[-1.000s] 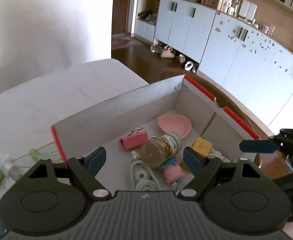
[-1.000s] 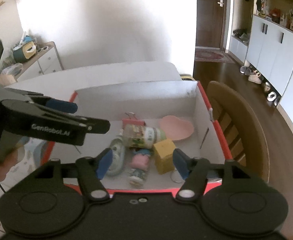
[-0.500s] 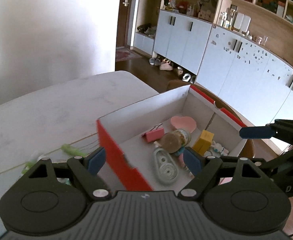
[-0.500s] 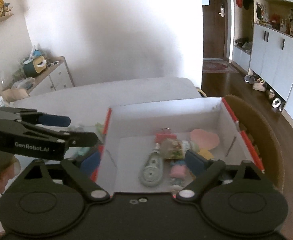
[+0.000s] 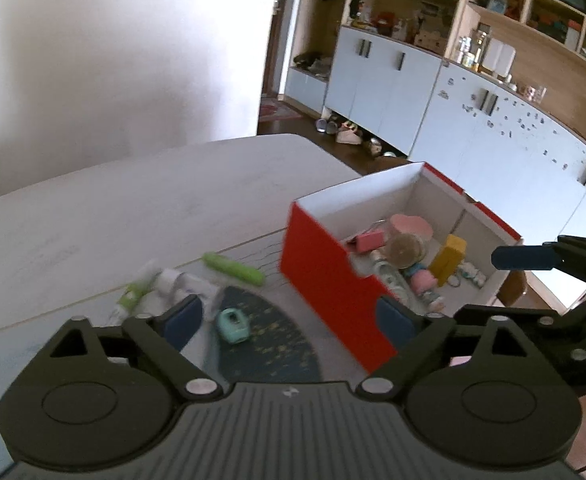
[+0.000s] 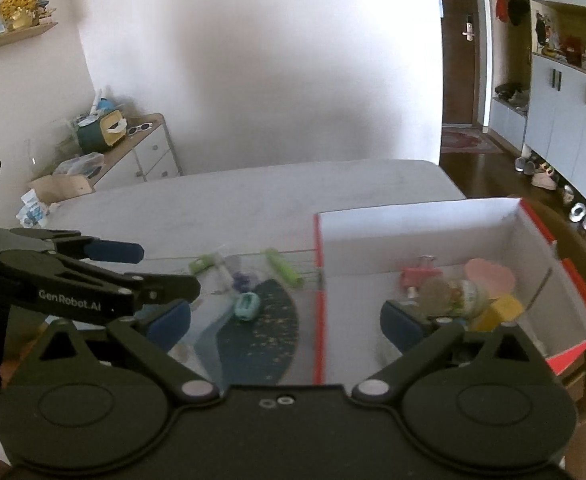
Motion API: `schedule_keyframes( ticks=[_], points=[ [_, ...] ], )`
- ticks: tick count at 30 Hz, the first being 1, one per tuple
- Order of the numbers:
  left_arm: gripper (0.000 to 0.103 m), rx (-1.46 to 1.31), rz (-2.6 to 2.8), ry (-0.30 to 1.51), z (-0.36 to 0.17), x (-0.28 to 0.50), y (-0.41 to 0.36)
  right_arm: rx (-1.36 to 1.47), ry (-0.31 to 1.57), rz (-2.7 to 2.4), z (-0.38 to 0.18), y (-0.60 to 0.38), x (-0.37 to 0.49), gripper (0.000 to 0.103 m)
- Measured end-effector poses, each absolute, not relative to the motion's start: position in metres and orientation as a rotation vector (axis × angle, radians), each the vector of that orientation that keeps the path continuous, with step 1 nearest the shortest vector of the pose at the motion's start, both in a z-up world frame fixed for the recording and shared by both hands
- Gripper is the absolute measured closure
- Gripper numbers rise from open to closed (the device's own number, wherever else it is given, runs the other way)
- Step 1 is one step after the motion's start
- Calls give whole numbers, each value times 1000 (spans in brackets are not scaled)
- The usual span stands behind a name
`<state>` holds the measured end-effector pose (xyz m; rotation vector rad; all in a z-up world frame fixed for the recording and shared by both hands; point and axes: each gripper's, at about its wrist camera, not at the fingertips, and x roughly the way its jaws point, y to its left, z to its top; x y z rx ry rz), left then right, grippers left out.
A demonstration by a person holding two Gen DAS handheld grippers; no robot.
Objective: Organize rigid objects
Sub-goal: 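Withdraw both tools from the box toward the mat, then grasp the white glue stick with the left tool while the right tool grasps the teal sharpener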
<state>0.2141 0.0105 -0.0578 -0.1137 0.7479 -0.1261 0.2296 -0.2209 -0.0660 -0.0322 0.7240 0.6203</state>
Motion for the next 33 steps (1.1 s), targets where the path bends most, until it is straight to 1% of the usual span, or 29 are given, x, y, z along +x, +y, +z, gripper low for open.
schedule_keyframes(
  ticks=[7,16,25,33],
  points=[
    [5,-124,-72,743,-71,204,53,-54,755,630,-79,-186,223,2],
    [4,-112,-45,743,-92,214,100,-92,777,627,-100,-143,227,2],
    [4,-99,-11,799,-134,241,140,-134,811,618,-127,-109,246,3],
    [4,-67,-3,825,-165,262,150,-157,847,579,-154,-90,270,7]
  ],
)
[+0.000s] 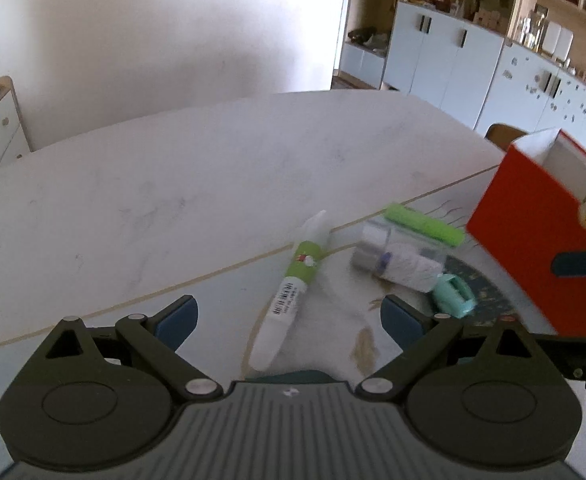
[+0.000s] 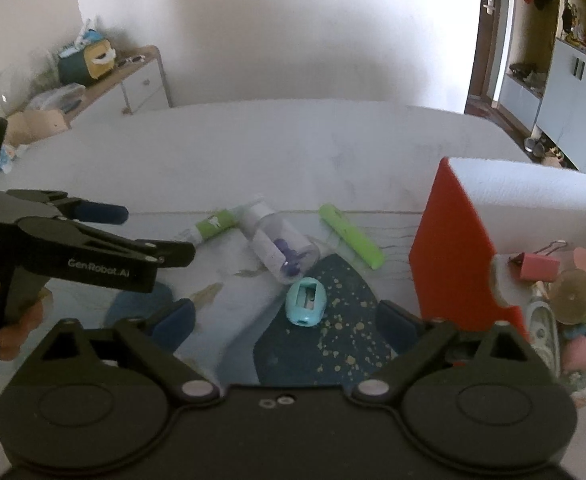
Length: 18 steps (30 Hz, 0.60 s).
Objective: Organize rigid objects
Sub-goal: 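Grasp the white glue stick with the left tool while the right tool grasps the teal sharpener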
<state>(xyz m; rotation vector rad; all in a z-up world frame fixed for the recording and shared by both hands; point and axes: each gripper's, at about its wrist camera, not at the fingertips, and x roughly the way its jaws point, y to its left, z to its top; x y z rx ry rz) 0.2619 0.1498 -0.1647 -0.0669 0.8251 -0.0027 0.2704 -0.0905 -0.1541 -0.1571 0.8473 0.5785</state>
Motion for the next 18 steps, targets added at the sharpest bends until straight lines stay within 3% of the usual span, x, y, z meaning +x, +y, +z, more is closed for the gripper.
schedule_keyframes(
  ticks=[18],
  points=[
    [5,-7,-7,809,-197,287,156,-185,870,511,-193,-79,298,35]
  ],
)
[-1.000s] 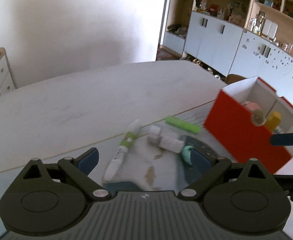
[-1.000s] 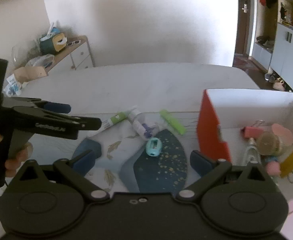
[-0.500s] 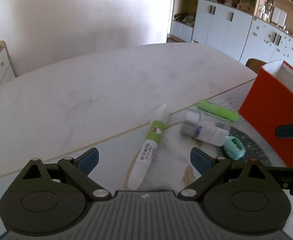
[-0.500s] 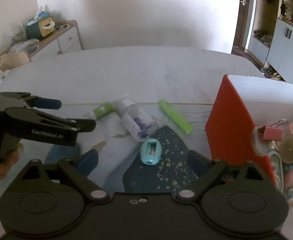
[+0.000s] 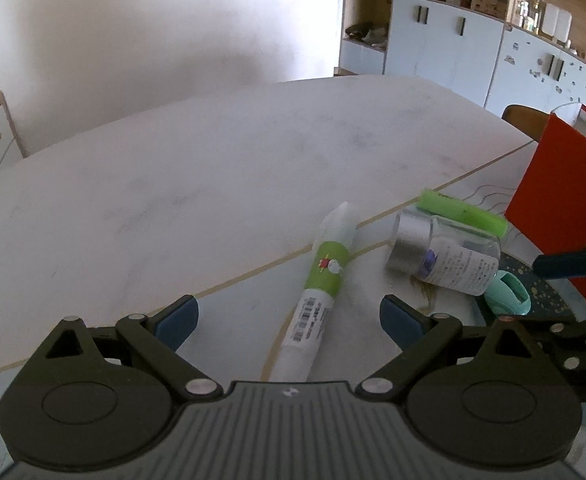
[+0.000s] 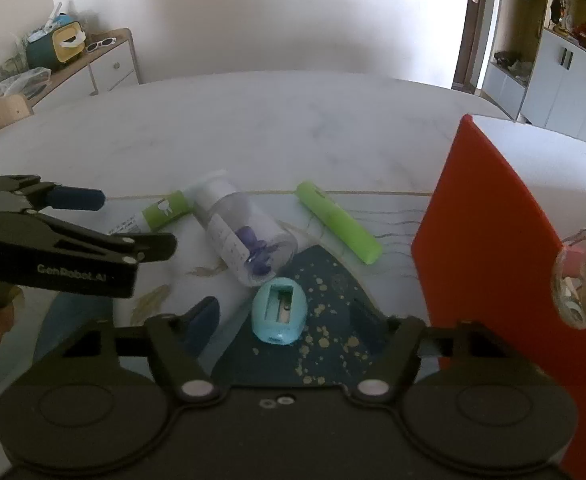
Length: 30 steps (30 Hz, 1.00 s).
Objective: Organize rigid objects
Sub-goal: 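Grasp the white glue stick with the left tool while the right tool grasps the teal sharpener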
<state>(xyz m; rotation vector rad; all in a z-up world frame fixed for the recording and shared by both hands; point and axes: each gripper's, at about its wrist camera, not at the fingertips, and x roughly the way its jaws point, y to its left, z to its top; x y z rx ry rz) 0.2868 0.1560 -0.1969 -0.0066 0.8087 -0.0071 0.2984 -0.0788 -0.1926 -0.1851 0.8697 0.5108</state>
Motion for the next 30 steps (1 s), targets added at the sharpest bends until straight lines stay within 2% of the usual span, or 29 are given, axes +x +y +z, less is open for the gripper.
schedule_keyframes(
  ticks=[1,3,5,8,15,23,30],
  points=[
    [5,-4,-13,803,-197,287,155,-187,869,510,-194,-78,299,36],
    [17,6,-28,796,-198,288,154,-187,871,509,-194,-78,299,43],
    [24,22,-30,806,-199,290,151,-189,869,511,-194,-77,300,44],
    [33,26,-34,800,-196,291,149,-187,868,510,-196,-76,300,52],
    [68,54,-28,798,-192,298,141,-202,856,492,-197,-72,300,71],
    [85,82,-12,796,-191,299,133,-209,848,482,-196,-72,296,73],
    [86,38,20,812,-189,291,138,-184,844,499,-184,-79,286,73]
  ],
)
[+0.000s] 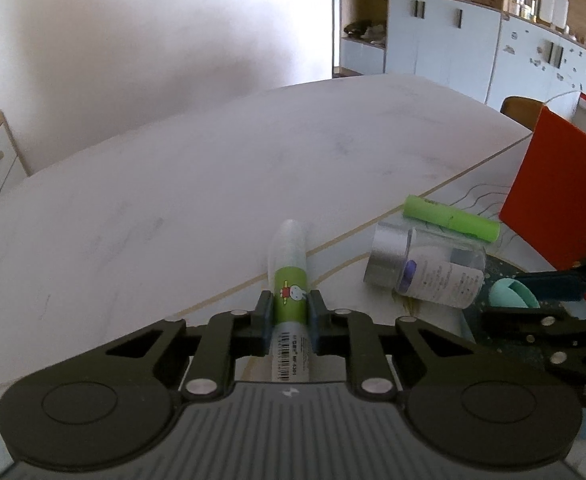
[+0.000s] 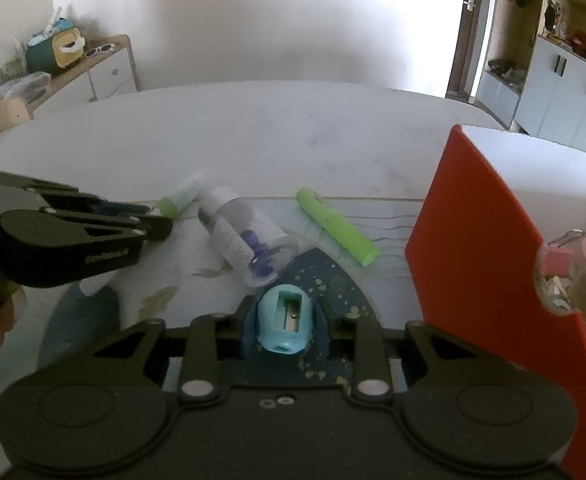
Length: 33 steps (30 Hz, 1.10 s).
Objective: Organize rigid objects
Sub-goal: 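Carry the glue stick and sharpener into the red box and open both tools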
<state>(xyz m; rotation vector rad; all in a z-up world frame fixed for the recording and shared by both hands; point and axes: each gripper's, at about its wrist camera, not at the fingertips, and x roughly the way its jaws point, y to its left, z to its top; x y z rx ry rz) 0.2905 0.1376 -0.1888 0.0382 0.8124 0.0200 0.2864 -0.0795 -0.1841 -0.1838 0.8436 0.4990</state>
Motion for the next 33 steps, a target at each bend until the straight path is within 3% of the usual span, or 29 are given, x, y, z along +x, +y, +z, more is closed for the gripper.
schedule_keyframes(
  ticks=[16,33],
  points=[
    [86,-54,28,828,-146,237,125,-128,816,593,-125,-115,249,73],
    [86,-78,-17,758,-73,216,51,-95,735,631,-71,-196,250,73]
  ],
)
